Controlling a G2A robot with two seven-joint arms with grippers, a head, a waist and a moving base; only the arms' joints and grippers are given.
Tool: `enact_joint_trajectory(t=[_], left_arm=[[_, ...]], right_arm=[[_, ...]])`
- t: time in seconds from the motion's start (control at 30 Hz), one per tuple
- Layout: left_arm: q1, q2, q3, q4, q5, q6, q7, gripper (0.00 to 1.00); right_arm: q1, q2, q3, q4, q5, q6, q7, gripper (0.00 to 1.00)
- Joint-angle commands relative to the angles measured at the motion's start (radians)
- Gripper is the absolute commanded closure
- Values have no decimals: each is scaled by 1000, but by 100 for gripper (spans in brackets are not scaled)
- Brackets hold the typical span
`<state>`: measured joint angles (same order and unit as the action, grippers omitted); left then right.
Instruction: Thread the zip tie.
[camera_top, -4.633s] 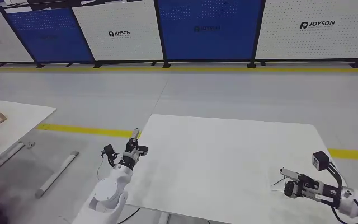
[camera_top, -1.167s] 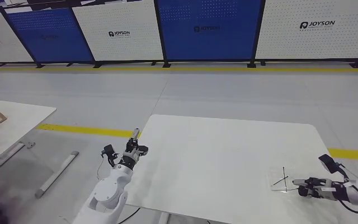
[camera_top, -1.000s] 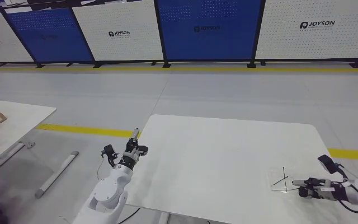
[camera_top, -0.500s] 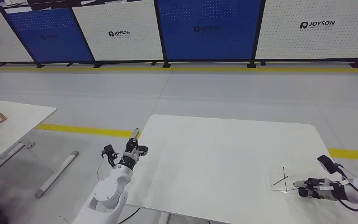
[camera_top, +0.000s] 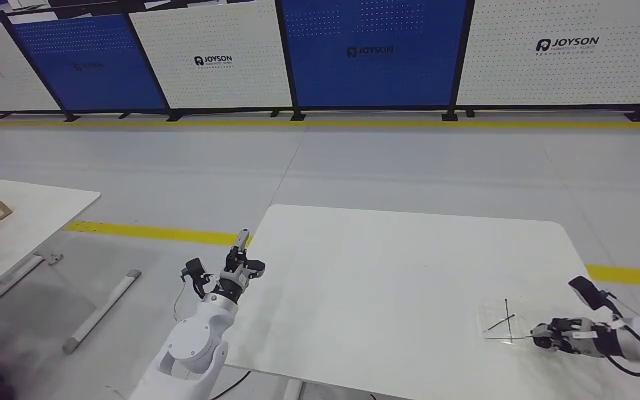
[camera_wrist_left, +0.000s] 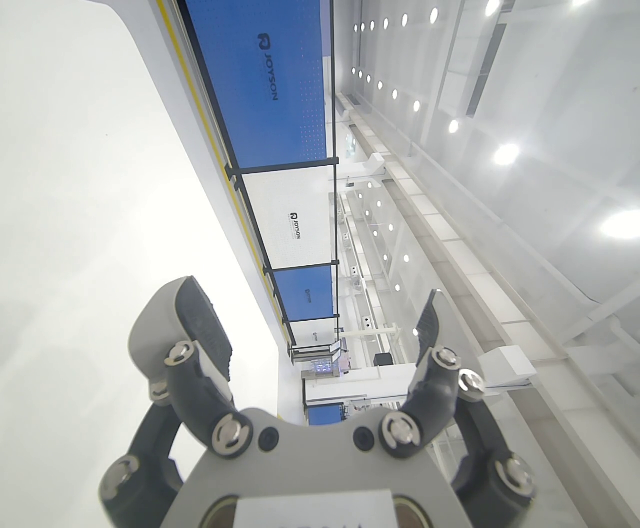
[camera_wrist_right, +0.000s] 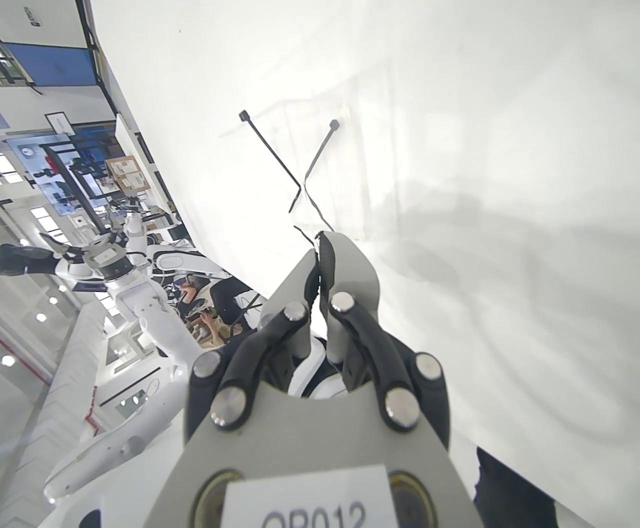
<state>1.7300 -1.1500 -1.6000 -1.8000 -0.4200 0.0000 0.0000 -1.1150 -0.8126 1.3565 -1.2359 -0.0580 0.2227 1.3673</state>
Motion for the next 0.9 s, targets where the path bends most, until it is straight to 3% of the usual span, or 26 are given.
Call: enact_joint_trajectory(t=[0.0, 0.2, 0.33, 0.87], left_arm=[[0, 0, 0, 0, 0, 0, 0, 0], [0, 0, 0, 0, 0, 0, 0, 0], [0, 0, 0, 0, 0, 0, 0, 0], [0, 0, 0, 0, 0, 0, 0, 0]], right_arm=[[-9, 3, 17, -6, 16, -11, -7, 100], [-64, 16, 84, -42, 80, -55, -25, 100], [-131, 22, 168, -63, 200, -125, -61, 100], [-131, 22, 168, -63, 200, -125, -61, 100]])
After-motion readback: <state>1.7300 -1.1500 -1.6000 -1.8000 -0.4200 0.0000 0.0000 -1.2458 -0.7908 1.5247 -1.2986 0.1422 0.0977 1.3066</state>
